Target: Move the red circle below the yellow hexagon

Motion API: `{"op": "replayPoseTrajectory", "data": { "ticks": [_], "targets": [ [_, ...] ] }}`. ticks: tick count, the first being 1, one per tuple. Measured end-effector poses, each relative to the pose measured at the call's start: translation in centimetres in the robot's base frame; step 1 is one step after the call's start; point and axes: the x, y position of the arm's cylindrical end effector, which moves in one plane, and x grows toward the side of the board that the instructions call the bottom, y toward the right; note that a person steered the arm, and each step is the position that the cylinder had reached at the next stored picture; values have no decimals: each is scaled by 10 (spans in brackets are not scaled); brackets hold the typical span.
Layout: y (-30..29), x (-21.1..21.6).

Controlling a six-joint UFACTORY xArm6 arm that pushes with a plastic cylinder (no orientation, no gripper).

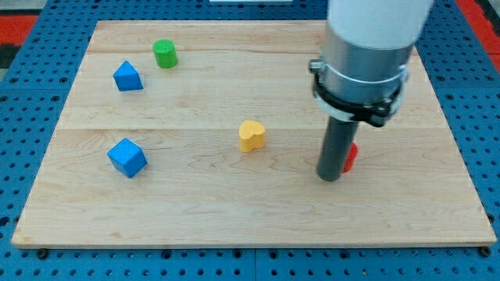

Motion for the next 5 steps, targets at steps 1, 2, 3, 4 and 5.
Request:
{"op": "replayPoseTrajectory", "data": {
  "ticks": [1, 2, 3, 4, 5],
  "targets": [
    [18, -18],
    [56, -20],
    [81, -28],
    [47, -37],
    [30, -56]
  ]
}}
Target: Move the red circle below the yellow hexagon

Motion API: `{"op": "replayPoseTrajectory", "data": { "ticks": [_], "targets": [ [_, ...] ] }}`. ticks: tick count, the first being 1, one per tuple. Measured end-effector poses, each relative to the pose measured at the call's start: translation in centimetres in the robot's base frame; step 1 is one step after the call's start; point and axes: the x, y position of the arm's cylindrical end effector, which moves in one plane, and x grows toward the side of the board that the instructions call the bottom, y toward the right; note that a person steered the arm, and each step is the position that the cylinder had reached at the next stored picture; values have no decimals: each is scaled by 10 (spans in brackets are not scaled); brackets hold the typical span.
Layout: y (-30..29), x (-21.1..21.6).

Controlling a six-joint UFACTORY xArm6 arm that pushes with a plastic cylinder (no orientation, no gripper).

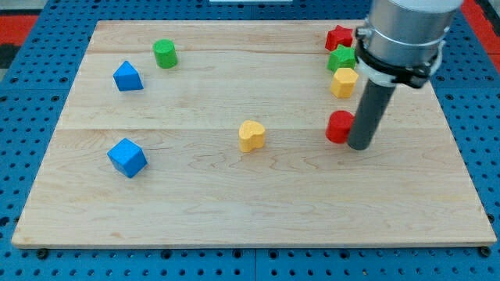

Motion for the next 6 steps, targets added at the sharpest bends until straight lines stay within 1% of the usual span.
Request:
{"op": "replayPoseTrajectory", "data": {
  "ticks": [1, 2, 3, 4, 5, 6],
  "targets": [
    [1, 6],
    [-39, 7],
    [-27, -8],
    [2, -22],
    [12, -44],
    [51, -21]
  ]
}}
